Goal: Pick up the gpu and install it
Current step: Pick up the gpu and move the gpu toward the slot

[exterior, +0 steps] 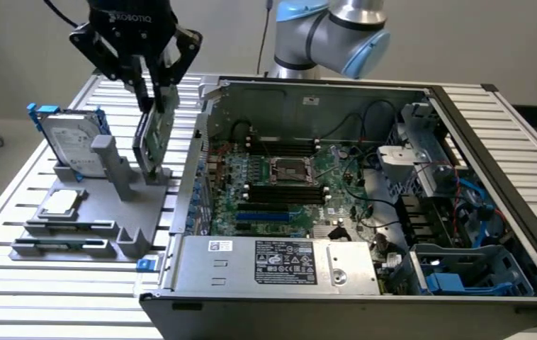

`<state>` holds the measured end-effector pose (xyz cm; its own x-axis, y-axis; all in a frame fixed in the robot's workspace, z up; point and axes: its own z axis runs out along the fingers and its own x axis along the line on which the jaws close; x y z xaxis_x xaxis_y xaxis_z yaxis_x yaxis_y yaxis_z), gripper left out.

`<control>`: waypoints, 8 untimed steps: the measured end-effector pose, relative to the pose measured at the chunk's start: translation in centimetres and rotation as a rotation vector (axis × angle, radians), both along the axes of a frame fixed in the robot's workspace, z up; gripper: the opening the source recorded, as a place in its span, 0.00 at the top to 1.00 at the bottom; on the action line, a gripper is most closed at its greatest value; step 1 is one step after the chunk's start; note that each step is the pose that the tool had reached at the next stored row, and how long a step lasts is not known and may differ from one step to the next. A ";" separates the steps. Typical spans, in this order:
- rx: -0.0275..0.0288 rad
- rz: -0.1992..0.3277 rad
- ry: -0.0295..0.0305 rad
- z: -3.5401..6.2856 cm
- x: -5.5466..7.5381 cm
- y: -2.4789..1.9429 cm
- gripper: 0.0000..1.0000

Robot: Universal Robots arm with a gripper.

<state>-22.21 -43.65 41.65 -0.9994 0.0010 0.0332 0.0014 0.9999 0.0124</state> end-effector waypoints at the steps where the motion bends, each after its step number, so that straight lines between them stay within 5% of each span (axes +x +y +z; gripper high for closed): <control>1: 0.0001 0.000 0.0015 0.41 0.4 0.00 0.74; 3: 0.0002 0.000 0.0084 0.96 1.3 -0.02 0.74; 8: -0.0092 0.000 0.0400 1.06 3.5 -0.22 0.74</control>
